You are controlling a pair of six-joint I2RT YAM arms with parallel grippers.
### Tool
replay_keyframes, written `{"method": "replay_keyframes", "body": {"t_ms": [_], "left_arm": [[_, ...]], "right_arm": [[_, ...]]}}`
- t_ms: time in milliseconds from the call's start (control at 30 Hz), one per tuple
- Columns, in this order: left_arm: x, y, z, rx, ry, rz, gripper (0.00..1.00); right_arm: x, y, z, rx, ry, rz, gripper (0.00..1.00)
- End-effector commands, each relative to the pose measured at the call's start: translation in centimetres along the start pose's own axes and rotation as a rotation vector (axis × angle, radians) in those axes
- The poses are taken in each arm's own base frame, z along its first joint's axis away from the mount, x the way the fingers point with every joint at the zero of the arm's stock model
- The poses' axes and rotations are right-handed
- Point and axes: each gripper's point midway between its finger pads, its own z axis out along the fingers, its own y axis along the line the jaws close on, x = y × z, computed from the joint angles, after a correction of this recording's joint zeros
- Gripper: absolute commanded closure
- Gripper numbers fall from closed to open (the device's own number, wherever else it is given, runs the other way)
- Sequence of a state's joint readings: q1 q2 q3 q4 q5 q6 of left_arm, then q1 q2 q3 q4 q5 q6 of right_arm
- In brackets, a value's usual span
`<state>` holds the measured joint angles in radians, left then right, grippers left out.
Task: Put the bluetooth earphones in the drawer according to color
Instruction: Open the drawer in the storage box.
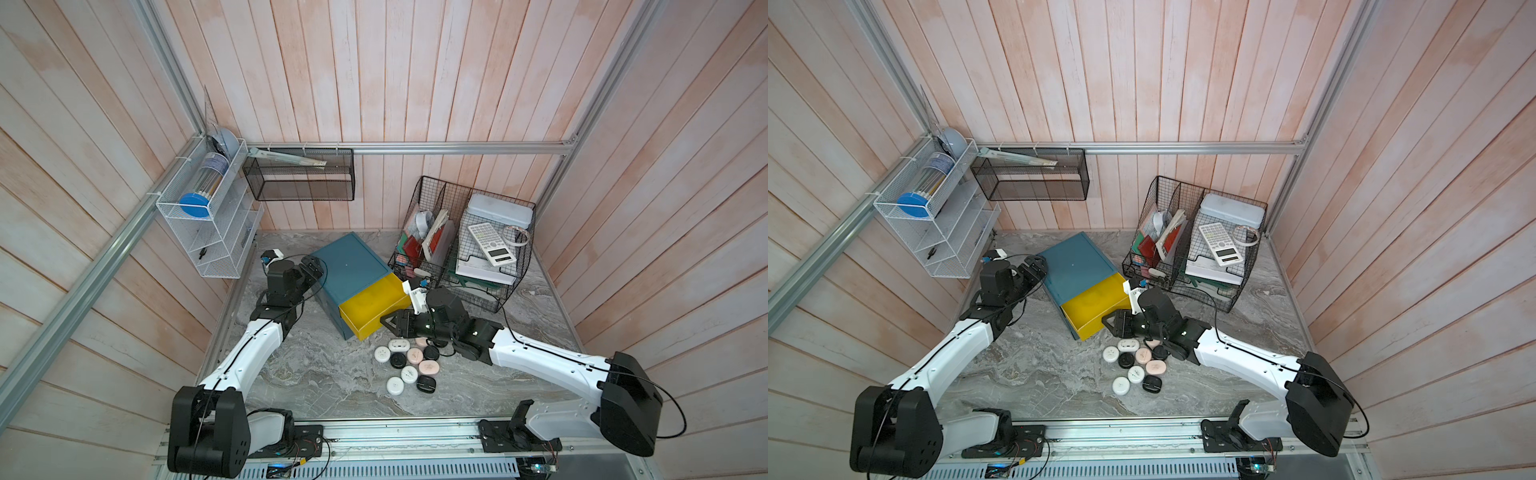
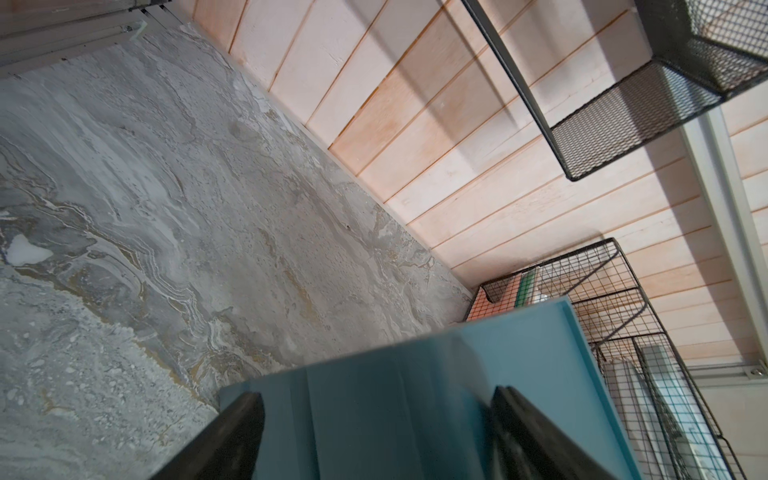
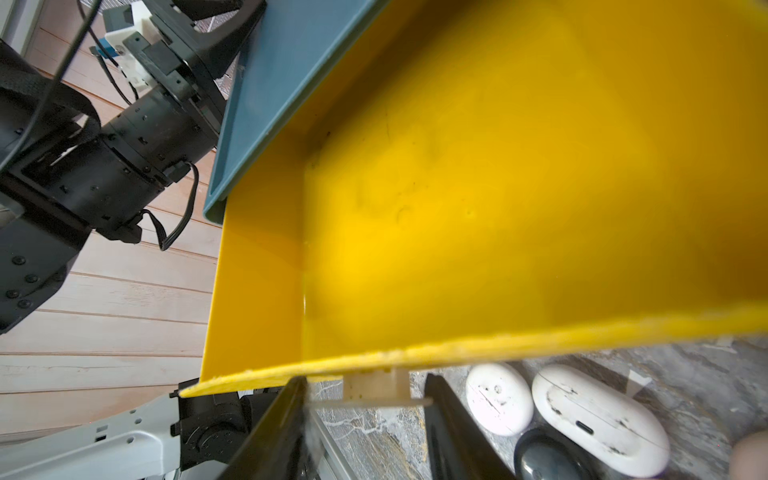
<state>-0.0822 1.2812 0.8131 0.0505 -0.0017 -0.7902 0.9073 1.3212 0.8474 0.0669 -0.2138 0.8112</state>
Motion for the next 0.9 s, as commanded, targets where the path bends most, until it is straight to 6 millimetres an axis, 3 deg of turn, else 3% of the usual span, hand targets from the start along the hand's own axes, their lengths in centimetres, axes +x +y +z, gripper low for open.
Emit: {"method": "replay_keyframes", "body": {"t_ms": [0, 300, 467, 600, 867], "left_arm": [[1.6, 4.8, 1.3, -0.174, 0.065, -0.005, 0.1], [-1.2, 4.4, 4.5, -0.164, 0.022, -0.055, 0.1], [-3.5, 4.0, 5.0, -0.16, -0.015, -0.06, 0.1], [-4.3, 3.7, 4.1, -0.158, -0.028, -0.05, 0.1], [-4.7, 3.5, 1.7, -0.158, -0.052, -0.046, 0.1]], "right_arm": [[0.1, -1.3, 0.2, 0.057, -0.007, 0.016, 0.66], [-2.6, -1.6, 1.8, 0.076, -0.045, -0.002, 0.66], [-3.8, -2.1, 2.5, 0.081, -0.05, -0.009, 0.66], [-3.7, -2.0, 2.4, 0.076, -0.044, -0.005, 0.66], [-1.8, -1.9, 0.7, 0.067, -0.03, 0.014, 0.65]]}}
